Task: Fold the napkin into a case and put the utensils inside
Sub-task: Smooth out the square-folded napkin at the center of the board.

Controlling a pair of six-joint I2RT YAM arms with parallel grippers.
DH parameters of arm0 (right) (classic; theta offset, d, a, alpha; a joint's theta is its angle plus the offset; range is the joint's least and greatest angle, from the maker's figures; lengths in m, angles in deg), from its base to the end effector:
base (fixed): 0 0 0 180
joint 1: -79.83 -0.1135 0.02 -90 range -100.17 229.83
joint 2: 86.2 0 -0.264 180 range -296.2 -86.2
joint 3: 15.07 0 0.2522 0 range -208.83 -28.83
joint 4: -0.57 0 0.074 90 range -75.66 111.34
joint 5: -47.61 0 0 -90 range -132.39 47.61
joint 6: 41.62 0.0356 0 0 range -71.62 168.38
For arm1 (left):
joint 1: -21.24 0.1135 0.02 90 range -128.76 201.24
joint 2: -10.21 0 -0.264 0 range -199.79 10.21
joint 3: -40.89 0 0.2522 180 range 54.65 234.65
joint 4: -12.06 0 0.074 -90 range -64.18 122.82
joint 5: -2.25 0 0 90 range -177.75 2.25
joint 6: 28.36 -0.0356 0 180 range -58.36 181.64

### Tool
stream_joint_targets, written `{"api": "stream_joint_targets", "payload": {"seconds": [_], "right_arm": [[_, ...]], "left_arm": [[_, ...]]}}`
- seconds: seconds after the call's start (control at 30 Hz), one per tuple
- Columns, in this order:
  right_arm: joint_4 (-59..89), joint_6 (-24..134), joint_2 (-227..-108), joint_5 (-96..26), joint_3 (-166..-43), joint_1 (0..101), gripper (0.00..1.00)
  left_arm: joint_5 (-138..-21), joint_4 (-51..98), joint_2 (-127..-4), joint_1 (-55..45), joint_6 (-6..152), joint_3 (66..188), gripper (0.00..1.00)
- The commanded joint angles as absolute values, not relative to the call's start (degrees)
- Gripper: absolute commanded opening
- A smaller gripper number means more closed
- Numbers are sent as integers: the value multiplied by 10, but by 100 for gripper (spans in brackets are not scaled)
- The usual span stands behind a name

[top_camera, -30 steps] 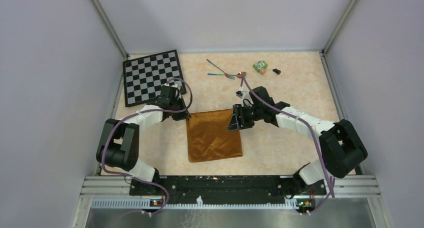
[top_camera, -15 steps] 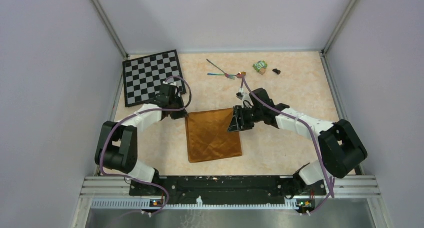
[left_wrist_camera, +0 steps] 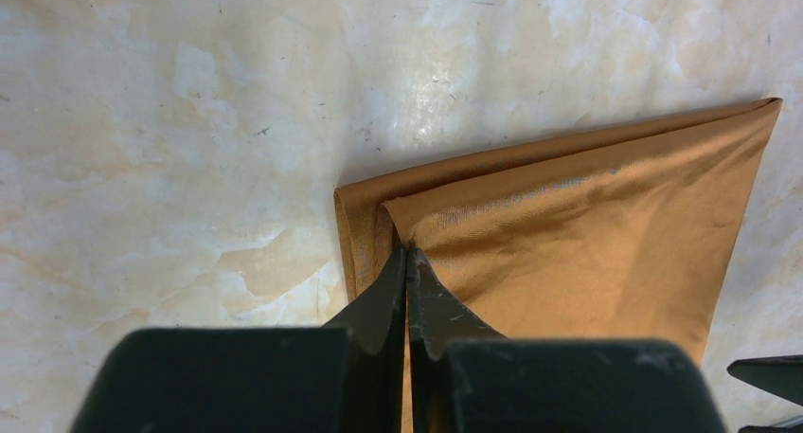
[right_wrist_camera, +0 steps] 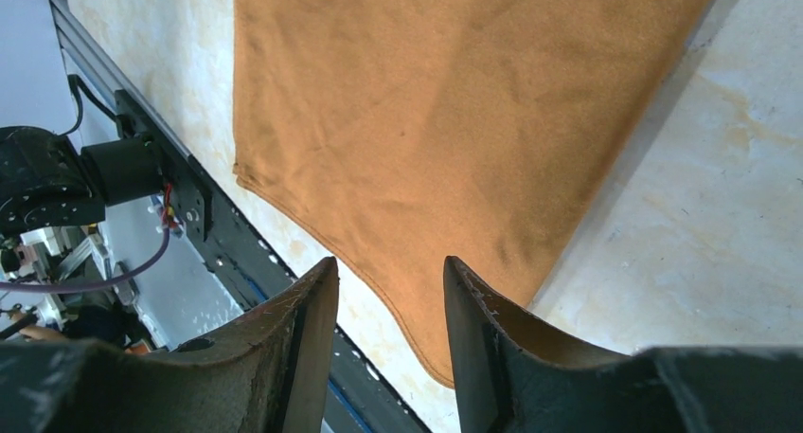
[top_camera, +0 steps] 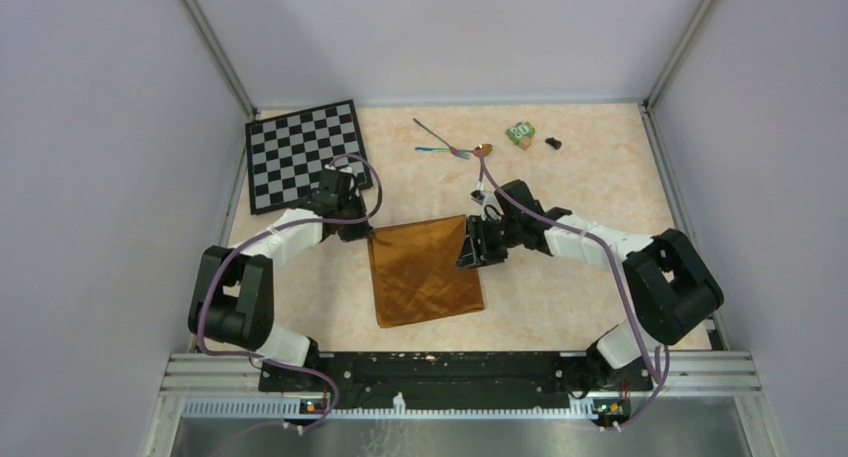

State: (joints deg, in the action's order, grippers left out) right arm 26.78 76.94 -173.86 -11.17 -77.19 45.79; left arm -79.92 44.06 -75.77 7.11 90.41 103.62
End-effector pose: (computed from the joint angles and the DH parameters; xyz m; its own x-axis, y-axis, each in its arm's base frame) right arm 0.2395 0.1840 0.1865 -0.9275 -0.1332 -0.3492 -0.3429 0.6748 0.6535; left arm 0.2854 -0.0768 0.1875 -0.8511 -0.2774 -0.4458 -0.1055 0.9220 -0.3725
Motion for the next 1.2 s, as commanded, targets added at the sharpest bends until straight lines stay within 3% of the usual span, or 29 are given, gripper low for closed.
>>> {"api": "stream_joint_targets", "payload": {"seconds": [0.0,0.63,0.87,0.97,1.07,1.17], "right_arm": [[263,767,-1746,-118,-766,462,44],[150,806,-1813,-29,-694,440,41],[166,813,-1755,-2,-711,441,45],[191,797,-1738,-3,-714,457,47],[196,790,-1737,-4,-704,467,47],[181,799,-1741,-3,-685,468,47]], "left_arm": [[-803,451,-719,69,903,1054,2],[-901,497,-759,70,916,1044,3],[-898,521,-688,70,921,1027,36],[-891,529,-654,70,931,1009,58],[-849,526,-637,69,945,983,67],[-825,521,-635,60,964,951,68]]}}
